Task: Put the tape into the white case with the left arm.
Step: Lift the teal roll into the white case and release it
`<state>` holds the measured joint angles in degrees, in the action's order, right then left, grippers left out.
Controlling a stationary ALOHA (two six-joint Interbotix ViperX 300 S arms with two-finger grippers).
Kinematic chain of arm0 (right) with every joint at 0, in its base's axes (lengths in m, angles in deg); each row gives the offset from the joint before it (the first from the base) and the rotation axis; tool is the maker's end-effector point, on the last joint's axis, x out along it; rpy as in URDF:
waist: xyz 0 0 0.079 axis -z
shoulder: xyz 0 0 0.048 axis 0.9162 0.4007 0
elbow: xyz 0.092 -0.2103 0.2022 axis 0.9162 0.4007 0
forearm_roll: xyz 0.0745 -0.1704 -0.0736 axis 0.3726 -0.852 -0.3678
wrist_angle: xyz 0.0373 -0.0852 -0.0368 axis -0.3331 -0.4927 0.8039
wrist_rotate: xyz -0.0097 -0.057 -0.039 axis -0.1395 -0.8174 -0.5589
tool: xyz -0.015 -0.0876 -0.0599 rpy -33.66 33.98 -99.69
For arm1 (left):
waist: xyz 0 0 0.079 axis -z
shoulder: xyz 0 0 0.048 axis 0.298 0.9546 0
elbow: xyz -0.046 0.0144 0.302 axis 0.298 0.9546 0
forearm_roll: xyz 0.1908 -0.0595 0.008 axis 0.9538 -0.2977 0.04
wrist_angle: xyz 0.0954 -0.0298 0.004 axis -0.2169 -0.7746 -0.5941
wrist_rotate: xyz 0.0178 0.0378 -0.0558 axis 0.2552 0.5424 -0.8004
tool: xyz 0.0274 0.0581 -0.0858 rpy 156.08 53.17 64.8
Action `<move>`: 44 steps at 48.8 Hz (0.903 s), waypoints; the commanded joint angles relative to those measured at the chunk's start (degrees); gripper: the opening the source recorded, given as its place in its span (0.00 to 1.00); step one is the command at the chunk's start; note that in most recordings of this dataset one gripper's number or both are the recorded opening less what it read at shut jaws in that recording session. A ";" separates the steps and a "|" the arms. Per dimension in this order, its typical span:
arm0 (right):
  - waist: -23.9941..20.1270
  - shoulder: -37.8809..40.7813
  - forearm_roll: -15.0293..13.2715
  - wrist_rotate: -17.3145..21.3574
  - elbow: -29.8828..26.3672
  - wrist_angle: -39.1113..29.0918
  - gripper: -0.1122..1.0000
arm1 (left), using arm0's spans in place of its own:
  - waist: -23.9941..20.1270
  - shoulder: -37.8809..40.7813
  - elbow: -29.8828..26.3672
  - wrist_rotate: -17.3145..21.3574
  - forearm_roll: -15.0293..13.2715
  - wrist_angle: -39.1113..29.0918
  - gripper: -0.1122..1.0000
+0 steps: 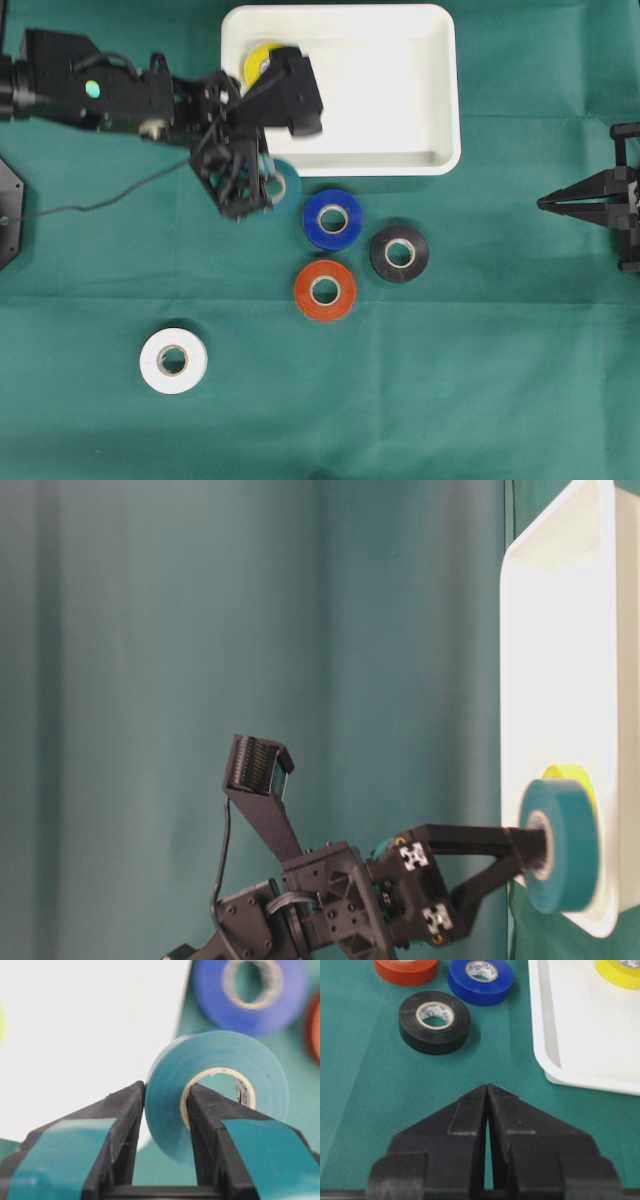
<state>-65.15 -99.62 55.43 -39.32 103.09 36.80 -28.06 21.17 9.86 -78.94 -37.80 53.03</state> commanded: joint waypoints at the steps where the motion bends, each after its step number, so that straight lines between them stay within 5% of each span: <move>1: 0.09 0.26 0.09 0.09 -0.53 0.62 0.02 | -2.20 -1.32 -1.23 1.76 0.00 0.53 0.33; 15: 0.09 0.26 0.09 0.09 -0.44 0.53 0.02 | -7.03 0.53 -1.23 6.50 0.00 3.43 0.33; 44: 0.09 0.26 0.09 0.09 -0.44 0.62 0.02 | -7.56 1.85 0.09 6.86 0.00 5.27 0.33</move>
<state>-65.15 -99.62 55.52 -39.41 103.17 36.80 -35.53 23.81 10.21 -72.18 -37.89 57.78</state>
